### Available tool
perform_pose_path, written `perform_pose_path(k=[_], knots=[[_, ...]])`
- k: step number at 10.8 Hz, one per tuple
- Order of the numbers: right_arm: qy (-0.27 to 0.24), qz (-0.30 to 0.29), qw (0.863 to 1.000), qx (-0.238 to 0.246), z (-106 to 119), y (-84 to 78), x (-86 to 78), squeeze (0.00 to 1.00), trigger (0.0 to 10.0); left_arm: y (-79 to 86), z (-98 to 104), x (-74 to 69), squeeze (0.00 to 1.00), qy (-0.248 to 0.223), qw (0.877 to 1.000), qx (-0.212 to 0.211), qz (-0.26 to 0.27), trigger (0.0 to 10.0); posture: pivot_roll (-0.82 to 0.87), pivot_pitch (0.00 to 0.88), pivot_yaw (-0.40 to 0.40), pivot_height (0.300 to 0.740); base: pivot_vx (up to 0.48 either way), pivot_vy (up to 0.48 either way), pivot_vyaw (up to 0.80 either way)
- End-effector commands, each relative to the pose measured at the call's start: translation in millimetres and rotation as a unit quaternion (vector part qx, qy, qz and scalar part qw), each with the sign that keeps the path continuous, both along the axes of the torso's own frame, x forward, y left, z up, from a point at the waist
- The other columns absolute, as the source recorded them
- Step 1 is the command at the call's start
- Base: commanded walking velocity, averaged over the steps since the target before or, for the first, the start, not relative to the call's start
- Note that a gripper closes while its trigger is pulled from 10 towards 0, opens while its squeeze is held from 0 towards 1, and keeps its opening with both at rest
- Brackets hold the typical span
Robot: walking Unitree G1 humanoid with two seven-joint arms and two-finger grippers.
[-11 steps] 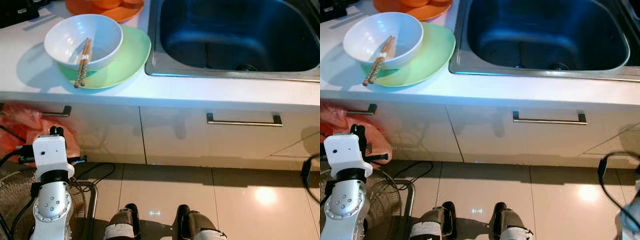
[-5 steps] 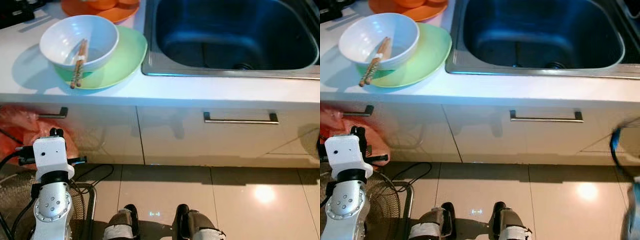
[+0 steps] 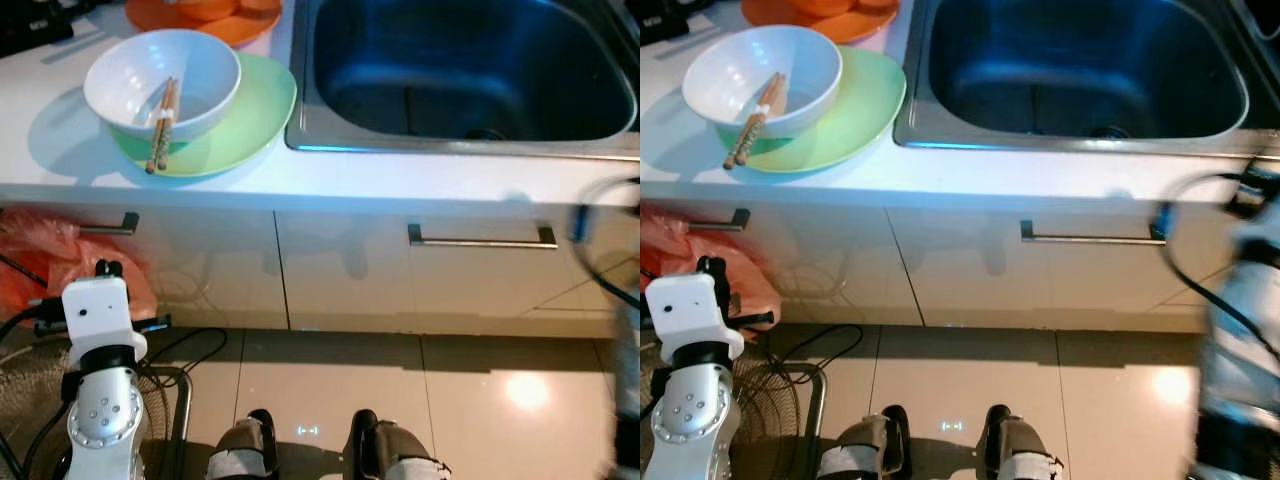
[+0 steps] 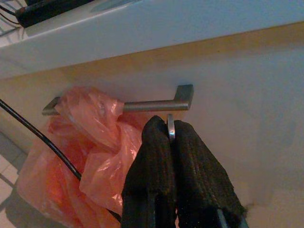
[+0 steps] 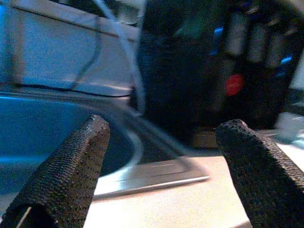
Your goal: Kitchen organization
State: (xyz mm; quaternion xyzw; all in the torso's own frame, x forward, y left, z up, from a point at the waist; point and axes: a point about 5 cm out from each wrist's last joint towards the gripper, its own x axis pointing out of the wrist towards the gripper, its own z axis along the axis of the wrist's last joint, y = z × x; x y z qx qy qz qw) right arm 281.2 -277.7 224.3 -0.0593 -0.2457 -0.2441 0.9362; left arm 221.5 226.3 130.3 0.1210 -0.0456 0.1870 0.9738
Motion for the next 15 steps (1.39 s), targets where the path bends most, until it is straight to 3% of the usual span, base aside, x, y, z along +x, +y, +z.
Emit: perform_pose_path(k=[1, 5, 7, 8, 10, 11, 13, 15], knots=[[0.026, 0.035, 0.999, 0.023, -13.3, 9.5, 9.3, 0.0, 10.0, 2.2, -4.0, -3.3, 0.0, 0.005, 1.0, -0.001, 0.013, 10.0, 0.11, 0.257, -0.025, 0.74, 0.0, 0.0, 0.0], [0.049, 0.101, 0.992, 0.055, -29.7, 40.2, 34.4, 0.0, 10.0, 0.2, 3.4, -2.6, 0.0, -0.012, 1.0, 0.009, 0.016, 10.0, 0.16, 0.242, -0.044, 0.74, 0.0, 0.0, 0.0], [0.056, 0.118, 0.989, 0.068, -35.2, 47.7, 42.1, 0.0, 10.0, 4.8, 17.6, -7.1, 0.0, -0.04, 0.998, 0.033, 0.043, 10.0, 0.19, 0.241, -0.062, 0.74, 0.0, 0.0, 0.0], [0.057, 0.121, 0.989, 0.069, -36.2, 49.3, 43.9, 0.0, 10.0, 6.8, 23.6, -7.5, 0.0, -0.05, 0.997, 0.043, 0.051, 10.0, 0.19, 0.239, -0.065, 0.74, 0.0, 0.0, 0.0], [0.061, 0.133, 0.987, 0.073, -39.8, 55.5, 50.3, 0.0, 10.0, 16.3, 58.2, -4.0, 0.0, -0.094, 0.988, 0.096, 0.082, 10.0, 0.21, 0.232, -0.069, 0.74, 0.0, 0.0, 0.0], [0.061, 0.136, 0.986, 0.074, -40.5, 57.3, 51.0, 0.0, 10.0, 16.2, 66.4, -2.6, 0.0, -0.102, 0.984, 0.115, 0.087, 10.0, 0.21, 0.233, -0.069, 0.74, 0.0, 0.0, 0.0], [0.063, 0.139, 0.985, 0.076, -44.0, 58.3, 52.0, 0.0, 10.0, 11.0, 79.2, 1.0, 0.0, -0.113, 0.98, 0.142, 0.083, 10.0, 0.21, 0.241, -0.068, 0.74, 0.0, 0.0, 0.0], [0.064, 0.137, 0.985, 0.079, -45.7, 57.8, 52.5, 0.0, 10.0, 5.7, 80.0, 3.1, 0.0, -0.112, 0.982, 0.13, 0.08, 10.0, 0.21, 0.245, -0.068, 0.74, 0.0, 0.0, 0.0]])
